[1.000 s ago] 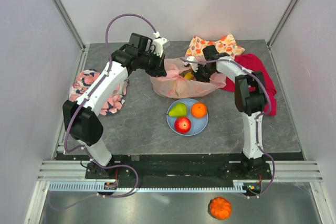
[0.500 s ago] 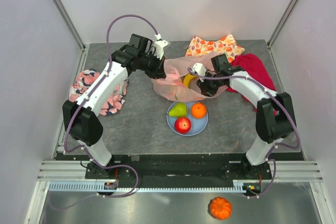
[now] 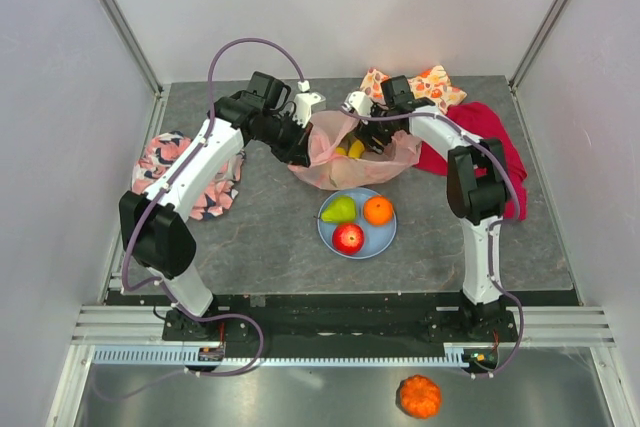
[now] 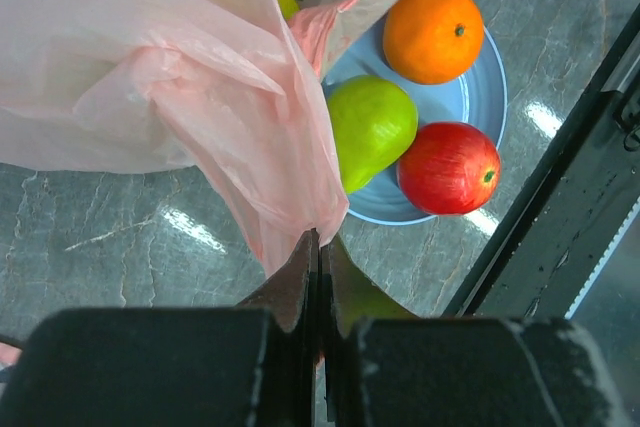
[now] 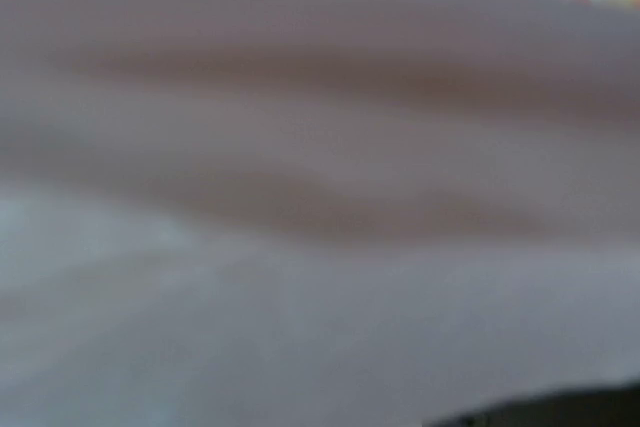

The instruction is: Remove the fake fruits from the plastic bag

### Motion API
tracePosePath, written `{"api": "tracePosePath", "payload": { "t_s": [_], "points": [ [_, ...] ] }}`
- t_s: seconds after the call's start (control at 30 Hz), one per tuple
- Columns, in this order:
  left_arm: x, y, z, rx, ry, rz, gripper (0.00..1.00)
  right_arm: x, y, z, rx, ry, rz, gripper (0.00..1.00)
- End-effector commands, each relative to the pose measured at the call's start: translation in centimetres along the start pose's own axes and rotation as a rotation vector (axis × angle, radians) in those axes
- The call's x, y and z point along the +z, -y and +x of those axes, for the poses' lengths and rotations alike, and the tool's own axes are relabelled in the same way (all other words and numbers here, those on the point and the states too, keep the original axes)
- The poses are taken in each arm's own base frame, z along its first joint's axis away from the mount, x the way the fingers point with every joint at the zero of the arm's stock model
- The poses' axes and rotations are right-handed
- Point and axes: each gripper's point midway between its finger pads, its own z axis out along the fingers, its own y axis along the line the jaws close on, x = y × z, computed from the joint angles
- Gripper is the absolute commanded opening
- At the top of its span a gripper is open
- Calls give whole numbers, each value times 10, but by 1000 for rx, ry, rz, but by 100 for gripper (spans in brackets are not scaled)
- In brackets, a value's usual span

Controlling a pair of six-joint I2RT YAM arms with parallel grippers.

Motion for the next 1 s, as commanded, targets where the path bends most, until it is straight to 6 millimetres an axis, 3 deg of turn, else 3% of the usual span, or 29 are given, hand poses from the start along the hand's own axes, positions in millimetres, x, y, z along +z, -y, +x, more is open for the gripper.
{"api": "tracePosePath", "payload": {
  "t_s": [0.0, 0.2, 0.27, 0.3, 0.37, 0.5, 0.53, 0.6, 0.63, 0.73, 0.8, 0.83, 0.97],
  "points": [
    [-6, 0, 3, 35, -7, -5, 2, 20, -5, 3, -67, -3, -88, 72],
    [-4, -2, 1, 29, -5, -10, 2, 44, -11, 4, -50, 24, -183, 68],
    [-2, -4, 2, 29, -8, -14, 2, 47, -15, 2, -55, 44, -211, 50],
    [-2, -4, 2, 29, -10, -17, 2, 46, -15, 0, -41, 47, -212, 32],
    [-1, -7, 2, 27, -14, -25, 2, 35, -11, -8, -25, 59, -190, 19],
    [0, -12, -5, 32, -1, -45, 2, -16, 1, -26, 5, 123, -80, 12],
    [0, -13, -6, 33, 1, -48, 2, -43, -5, -31, -1, 143, -53, 12],
    [4, -16, -9, 28, 4, -53, 2, -70, -7, -37, -15, 173, -17, 11],
    [5, -17, -10, 27, 6, -53, 2, -93, -16, -42, -20, 194, 2, 11],
    [8, -23, -19, 24, 23, -62, 2, -134, -26, -51, -14, 246, 65, 11],
    [11, -27, -28, 21, 38, -69, 2, -146, -30, -51, 16, 279, 104, 11],
    [12, -27, -32, 21, 44, -70, 2, -162, -31, -60, 10, 314, 130, 11],
    [17, -37, -55, 20, 77, -85, 2, -172, -27, -63, 48, 359, 198, 11]
  ]
}}
